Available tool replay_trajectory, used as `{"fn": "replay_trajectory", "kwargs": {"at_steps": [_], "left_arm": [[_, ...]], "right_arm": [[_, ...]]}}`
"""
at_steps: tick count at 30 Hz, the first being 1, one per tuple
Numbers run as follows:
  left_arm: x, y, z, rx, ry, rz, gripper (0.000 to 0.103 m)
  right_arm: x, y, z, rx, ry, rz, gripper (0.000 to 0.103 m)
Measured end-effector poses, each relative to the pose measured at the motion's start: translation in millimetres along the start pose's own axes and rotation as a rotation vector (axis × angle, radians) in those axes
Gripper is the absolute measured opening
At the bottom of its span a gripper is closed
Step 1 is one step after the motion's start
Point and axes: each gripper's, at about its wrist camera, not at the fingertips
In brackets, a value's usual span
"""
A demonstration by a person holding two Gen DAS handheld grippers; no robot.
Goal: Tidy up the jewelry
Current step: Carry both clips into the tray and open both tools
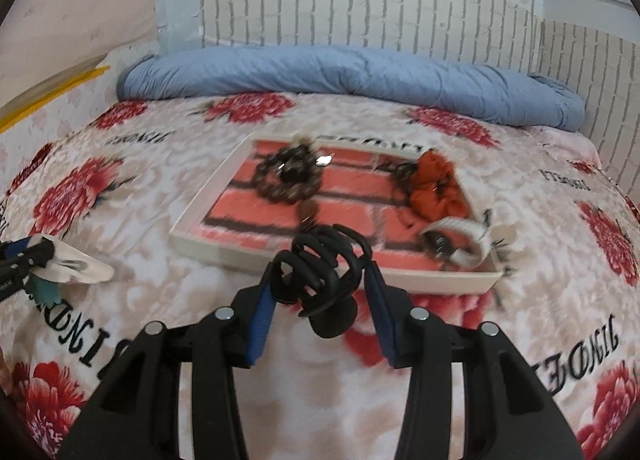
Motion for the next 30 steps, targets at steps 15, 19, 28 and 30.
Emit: {"fn": "replay_trajectory", "kwargs": {"at_steps": [15,19,28,30], "left_arm": [[105.2,129.9,12.2,-0.074,0.089,0.053,0.036],[120.9,153.4,29.7,-0.097,0.09,0.045,0.036],[122.5,177.9,90.1,-0.074,0.053,0.05,0.036],[124.2,179.5,98.6,-0.061,0.05,0.056,0.036]], "right_arm": [[60.4,84.9,35.4,-0.007,0.014,0.024,0.044],[59.5,94.4,55.3,0.02,0.015,0.047,0.044],[63.3,99.2,99.4,0.023,0.002,0.06,0.044],[64.3,99.3,106.0,0.019,-0.003,0.056,0.044]]}}
Point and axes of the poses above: each gripper's, at about its wrist camera, not at the fingertips, and z roughly the way its jaws point, y to its right, x to its top, and after that the axes turned 15 degrees about -y, right-handed
